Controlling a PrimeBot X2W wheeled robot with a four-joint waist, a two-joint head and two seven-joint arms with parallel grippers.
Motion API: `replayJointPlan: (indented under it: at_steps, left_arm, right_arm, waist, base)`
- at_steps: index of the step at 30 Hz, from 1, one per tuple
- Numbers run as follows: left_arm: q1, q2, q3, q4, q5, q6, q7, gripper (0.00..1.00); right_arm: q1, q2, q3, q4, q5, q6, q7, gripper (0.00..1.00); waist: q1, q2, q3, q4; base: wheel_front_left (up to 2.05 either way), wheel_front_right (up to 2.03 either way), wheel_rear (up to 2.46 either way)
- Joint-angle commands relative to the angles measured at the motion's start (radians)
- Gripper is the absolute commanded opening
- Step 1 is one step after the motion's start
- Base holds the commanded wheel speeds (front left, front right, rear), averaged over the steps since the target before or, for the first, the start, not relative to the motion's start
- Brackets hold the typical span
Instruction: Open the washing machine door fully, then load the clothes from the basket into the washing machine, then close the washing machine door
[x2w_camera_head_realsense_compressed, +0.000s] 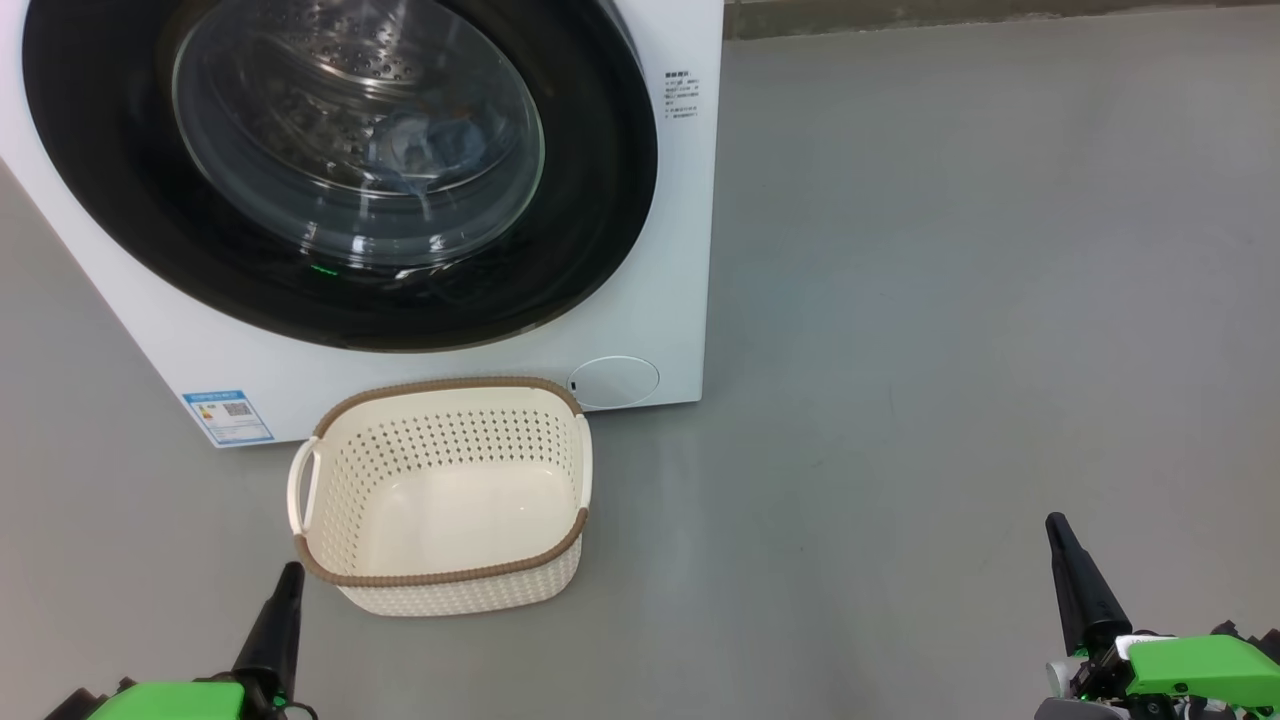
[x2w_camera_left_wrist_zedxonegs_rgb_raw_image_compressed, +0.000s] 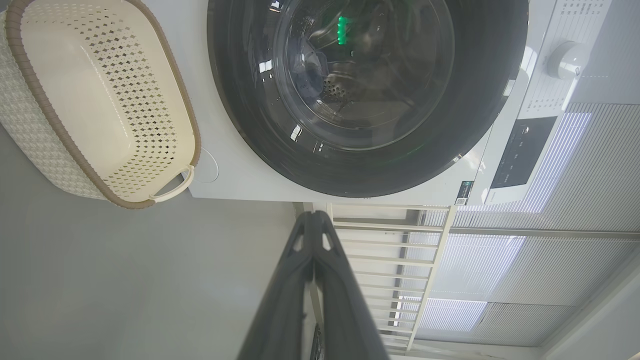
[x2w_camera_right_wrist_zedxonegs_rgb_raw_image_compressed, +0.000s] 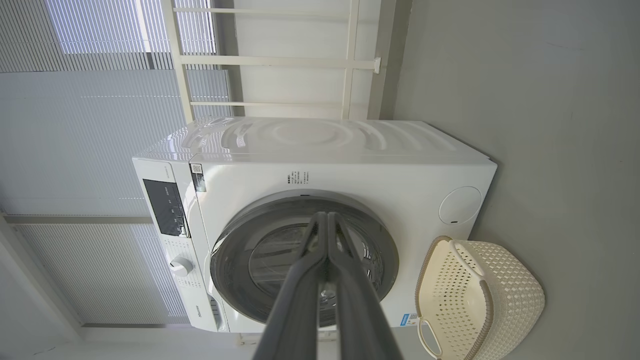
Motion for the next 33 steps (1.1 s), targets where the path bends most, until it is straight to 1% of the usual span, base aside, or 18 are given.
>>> replayJointPlan:
  at_steps: [1,33]
  left_arm:
    - [-0.042,0.019,0.034,-0.019,-0.007,-0.010,0.006,0.00]
    - [-0.042,0.019,0.034,-0.020,-0.007,-0.010,0.006,0.00]
  right_arm:
    - [-0.041,-0.004,0.022,-0.025,0.004,0.002,0.008,0.00]
    - [-0.041,-0.004,0.022,-0.025,0.004,0.002,0.008,0.00]
  waist:
    - [0.0000,-0.0001,0.000,0.000]
    - [0.0000,-0.0001,0.000,0.000]
  base:
    - [0.00,0.00,0.00]
    - [0.00,0.00,0.00]
